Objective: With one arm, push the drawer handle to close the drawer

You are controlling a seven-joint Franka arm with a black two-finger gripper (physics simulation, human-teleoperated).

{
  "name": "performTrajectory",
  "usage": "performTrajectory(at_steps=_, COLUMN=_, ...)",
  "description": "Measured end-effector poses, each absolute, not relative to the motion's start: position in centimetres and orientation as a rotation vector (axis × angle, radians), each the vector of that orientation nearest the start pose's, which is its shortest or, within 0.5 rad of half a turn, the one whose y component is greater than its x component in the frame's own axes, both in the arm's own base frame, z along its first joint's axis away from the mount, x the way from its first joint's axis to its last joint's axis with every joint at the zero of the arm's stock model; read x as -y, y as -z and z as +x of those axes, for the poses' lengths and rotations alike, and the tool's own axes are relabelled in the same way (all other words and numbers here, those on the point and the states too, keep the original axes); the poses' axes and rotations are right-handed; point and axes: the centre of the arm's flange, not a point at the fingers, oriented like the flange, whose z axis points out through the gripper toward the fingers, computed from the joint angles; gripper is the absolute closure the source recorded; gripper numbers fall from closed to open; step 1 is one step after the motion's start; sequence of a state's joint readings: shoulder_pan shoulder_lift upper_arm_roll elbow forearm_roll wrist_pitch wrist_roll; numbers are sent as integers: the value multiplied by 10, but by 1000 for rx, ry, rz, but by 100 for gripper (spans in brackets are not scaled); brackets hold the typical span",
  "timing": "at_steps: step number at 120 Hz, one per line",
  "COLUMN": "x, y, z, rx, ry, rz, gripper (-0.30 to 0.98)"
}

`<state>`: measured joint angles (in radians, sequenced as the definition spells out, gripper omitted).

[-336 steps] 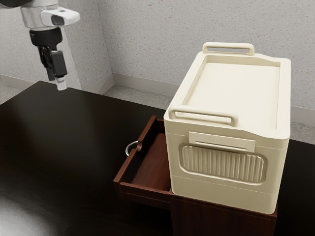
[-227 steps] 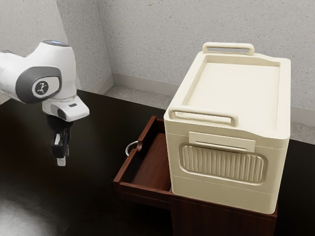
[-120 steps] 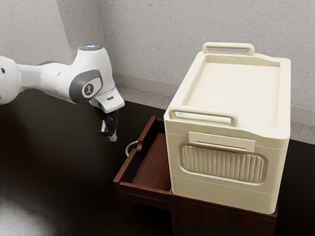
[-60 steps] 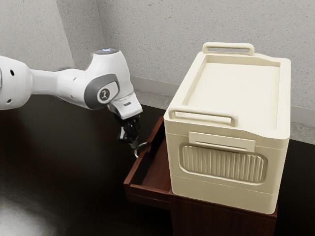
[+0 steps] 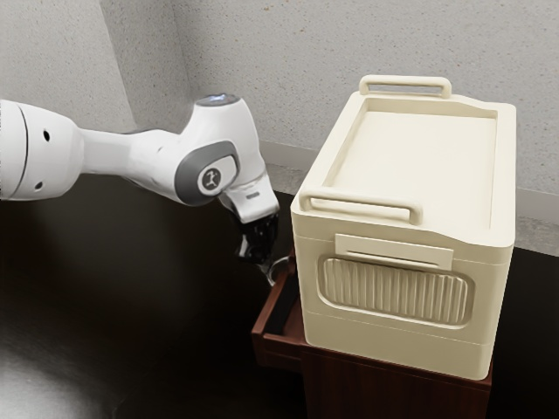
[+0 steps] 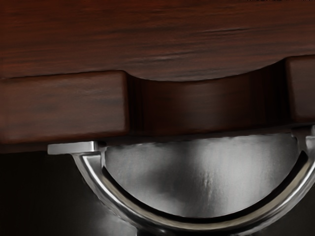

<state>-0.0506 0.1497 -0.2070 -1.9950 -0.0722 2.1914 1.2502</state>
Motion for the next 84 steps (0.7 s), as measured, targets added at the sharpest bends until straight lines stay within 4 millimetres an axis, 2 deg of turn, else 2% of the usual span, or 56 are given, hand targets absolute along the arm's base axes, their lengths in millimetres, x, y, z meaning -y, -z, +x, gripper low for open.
performTrajectory(at_steps=26, x=167, y=-394, z=577, rx=-2161, ry=160, rz=-2352, gripper=79)
performTrajectory(at_steps=44, x=190, y=-400, z=581, rx=-2194, ry=190, rz=-2317, gripper=79)
performTrajectory(at_steps=71, x=222, y=-399, z=581, rx=-2239, ry=203, rz=-2283, gripper=79)
performTrajectory(at_steps=84, x=228, y=-399, z=581, rx=-2244, ry=206, rz=-2278, gripper=79)
